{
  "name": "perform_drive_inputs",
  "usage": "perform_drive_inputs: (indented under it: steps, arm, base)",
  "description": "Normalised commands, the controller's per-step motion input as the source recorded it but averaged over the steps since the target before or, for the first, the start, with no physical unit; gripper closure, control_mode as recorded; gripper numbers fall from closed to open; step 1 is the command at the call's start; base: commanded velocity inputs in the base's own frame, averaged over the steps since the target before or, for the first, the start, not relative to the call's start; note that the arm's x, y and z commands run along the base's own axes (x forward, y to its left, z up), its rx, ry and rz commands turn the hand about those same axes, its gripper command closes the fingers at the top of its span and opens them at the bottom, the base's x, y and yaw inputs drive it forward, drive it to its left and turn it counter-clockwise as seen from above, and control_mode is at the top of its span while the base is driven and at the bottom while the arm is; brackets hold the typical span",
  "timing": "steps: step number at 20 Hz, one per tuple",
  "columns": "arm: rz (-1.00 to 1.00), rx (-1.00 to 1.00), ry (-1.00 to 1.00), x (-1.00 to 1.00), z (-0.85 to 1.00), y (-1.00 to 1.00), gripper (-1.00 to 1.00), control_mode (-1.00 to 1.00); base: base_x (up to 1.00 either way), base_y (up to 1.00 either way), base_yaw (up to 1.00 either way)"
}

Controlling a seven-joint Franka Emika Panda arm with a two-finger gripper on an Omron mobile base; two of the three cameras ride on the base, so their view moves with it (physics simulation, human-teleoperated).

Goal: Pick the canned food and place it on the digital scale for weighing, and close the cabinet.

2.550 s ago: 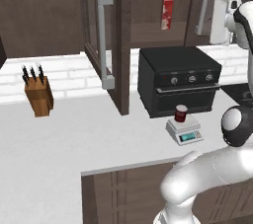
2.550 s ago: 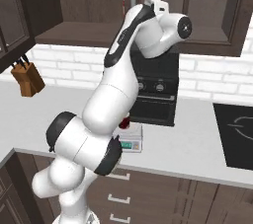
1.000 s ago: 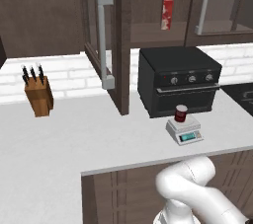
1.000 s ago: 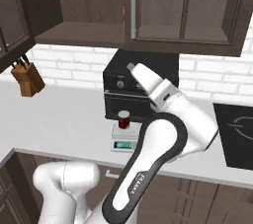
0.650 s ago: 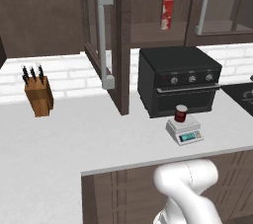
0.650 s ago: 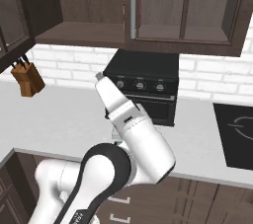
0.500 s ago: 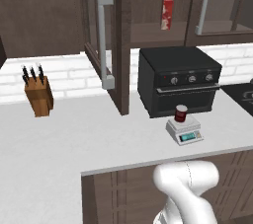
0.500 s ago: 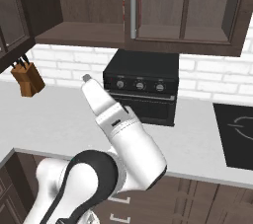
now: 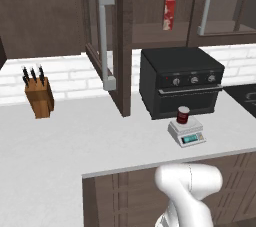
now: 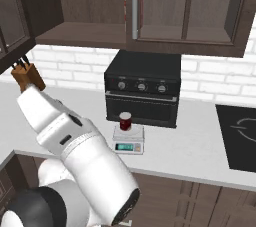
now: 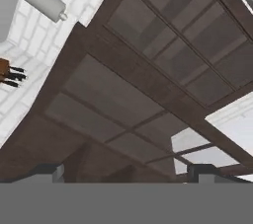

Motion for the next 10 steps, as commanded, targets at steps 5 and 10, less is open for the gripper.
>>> perform_drive_inputs:
  steps: [5, 10]
  arm:
    - [0.0, 0.0, -0.01, -0.85, -0.1, 1.0, -1.0, -1.0]
    - [-0.03, 0.0, 0.0, -0.8, -0.35, 1.0, -1.0, -1.0]
  base:
    - [0.0, 0.0, 0.0]
    - [0.0, 0.0, 0.0]
